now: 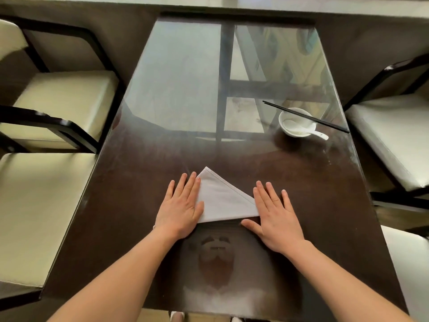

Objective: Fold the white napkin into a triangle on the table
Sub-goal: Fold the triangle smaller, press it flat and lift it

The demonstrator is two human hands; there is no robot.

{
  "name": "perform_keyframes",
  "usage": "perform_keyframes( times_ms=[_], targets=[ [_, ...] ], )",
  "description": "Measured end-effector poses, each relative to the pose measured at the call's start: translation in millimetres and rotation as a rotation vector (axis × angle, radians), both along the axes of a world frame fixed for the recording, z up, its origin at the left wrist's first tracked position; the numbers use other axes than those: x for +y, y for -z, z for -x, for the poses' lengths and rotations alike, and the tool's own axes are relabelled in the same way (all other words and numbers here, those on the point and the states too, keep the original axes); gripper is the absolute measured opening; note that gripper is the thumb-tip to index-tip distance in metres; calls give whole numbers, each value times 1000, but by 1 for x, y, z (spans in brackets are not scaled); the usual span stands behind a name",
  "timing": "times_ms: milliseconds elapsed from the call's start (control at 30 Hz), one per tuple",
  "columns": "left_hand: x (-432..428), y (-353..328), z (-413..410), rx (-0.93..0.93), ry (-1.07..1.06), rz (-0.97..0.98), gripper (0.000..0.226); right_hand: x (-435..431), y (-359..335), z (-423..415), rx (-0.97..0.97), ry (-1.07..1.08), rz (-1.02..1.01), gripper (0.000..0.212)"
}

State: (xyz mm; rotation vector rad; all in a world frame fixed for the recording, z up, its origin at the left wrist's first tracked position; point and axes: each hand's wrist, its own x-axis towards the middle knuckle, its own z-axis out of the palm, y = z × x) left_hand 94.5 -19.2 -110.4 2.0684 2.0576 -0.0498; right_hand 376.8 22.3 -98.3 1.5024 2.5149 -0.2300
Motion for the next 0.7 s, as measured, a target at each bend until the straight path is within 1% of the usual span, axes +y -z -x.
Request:
perform_keyframes(
  times_ms=[67, 133, 200, 233, 300, 400, 600, 700],
  targets=[
    [0, -1, 1, 0, -5, 6, 65, -5, -11, 13, 47, -4, -35, 102],
    [0, 0, 1, 5, -6, 3, 66, -19, -14, 38, 127, -141, -59, 103],
    [-1, 2, 1, 15, -3, 3, 67, -37, -8, 63, 185, -312, -27, 103],
    [-1, 4, 1, 24, 0, -6, 67, -45, -4, 72, 186, -367, -4, 102],
    [-1, 6, 2, 41, 3, -14, 67, -50, 3, 76, 159, -403, 34, 101],
    [-1, 8, 3, 57, 2, -10, 68, -42, 5, 57, 126, -369, 22, 101],
    [-1, 8, 1, 33, -24, -18, 67, -19, -1, -13, 36, -198, 8, 96],
    [-1, 5, -1, 37, -29, 0, 67, -19, -6, -18, 58, -135, -6, 88]
  ],
)
